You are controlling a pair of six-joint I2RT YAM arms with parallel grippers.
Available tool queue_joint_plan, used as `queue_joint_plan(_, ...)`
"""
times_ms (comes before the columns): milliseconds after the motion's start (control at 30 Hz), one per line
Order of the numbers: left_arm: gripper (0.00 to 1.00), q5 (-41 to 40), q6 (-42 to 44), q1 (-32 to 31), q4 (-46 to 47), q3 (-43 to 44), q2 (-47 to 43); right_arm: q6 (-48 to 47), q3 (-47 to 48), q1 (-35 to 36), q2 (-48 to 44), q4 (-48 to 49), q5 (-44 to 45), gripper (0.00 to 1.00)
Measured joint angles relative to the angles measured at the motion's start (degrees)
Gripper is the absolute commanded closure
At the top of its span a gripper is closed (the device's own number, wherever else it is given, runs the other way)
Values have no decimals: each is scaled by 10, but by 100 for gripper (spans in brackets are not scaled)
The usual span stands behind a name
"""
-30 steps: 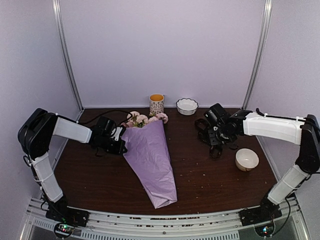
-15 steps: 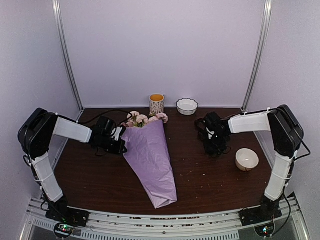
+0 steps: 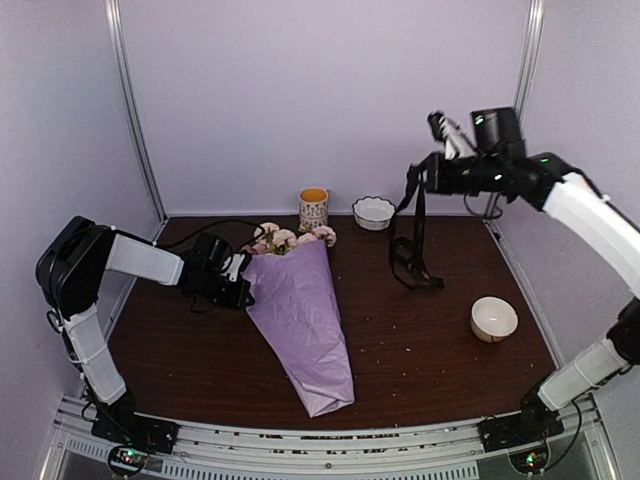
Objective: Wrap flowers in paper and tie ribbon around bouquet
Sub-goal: Pick up the ribbon from the corner of the board.
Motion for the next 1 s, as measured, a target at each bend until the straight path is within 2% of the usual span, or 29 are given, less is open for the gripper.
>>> queue_joint_plan(100,100,0,0,0,-2,1,0,-10,64,42,-136,92,-89,100)
queue_joint_plan(167,100,1,0,0,-3,1,0,-9,72,73,-215,156,-141,100)
queue_joint_plan(267,100,1,0,0,-3,1,0,8,57,83,-301,236,-181,100)
queue_joint_plan(400,100,0,0,0,-3,1,0,30,9,84,-337,289,-200,100)
queue_joint_plan(533,100,0,2,0,-3,1,0,34,-30,84,-294,253,-189,100)
queue_joint_plan(700,100,-1,2,0,-3,1,0,19,-28,84,-224,162,-133,100)
queue_joint_plan(833,100,-1,3,0,-3,1,0,4,10,71,-202,64,-11,100)
queue_joint_plan(900,100,-1,3,0,-3,1,0,8,34,45,-204,28,63,100)
queue_joint_plan(1000,100,-1,3,0,-4,1,0,21,59,-36,-217,-5,170,100)
